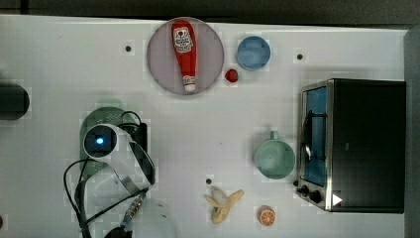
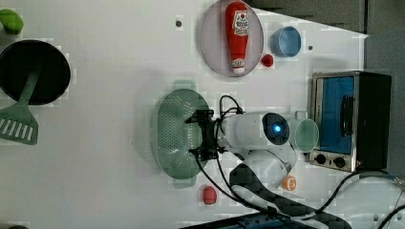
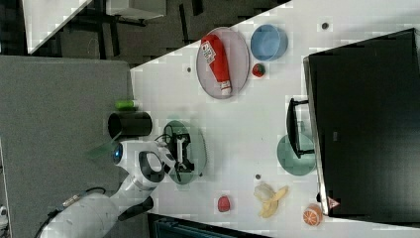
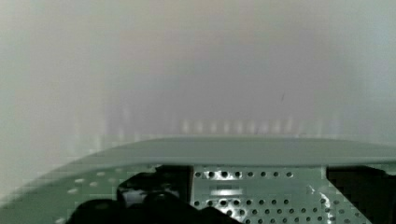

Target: Drag strainer left to right.

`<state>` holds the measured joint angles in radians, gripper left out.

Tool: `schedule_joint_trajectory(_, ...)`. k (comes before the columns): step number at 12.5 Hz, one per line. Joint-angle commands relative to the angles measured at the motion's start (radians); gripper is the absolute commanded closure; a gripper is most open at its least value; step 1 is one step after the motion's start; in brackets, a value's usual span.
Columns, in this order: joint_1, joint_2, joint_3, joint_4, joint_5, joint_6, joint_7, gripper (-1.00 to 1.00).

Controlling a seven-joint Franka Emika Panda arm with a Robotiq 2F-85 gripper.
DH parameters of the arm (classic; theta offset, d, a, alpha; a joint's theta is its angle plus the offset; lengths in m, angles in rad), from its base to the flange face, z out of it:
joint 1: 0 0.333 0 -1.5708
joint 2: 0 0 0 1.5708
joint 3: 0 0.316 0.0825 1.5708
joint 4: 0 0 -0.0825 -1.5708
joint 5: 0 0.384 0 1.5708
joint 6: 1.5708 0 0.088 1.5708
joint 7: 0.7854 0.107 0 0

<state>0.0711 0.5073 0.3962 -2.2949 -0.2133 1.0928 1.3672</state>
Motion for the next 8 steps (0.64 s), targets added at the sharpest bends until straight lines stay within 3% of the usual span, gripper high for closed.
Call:
schedule_joint_trajectory(1,-0.03,-0.061,-0.042,-0.013,0.012,-0.007,-0.009,-1.0)
schedule_joint_trajectory(6,-0.067,-0.087,-0.101,-0.046,0.011,-0.005,-0.13,-1.0)
schedule_joint_trajectory(8,-0.11,-0.11,-0.149,-0.064,0.012,-0.006,-0.211,-1.0)
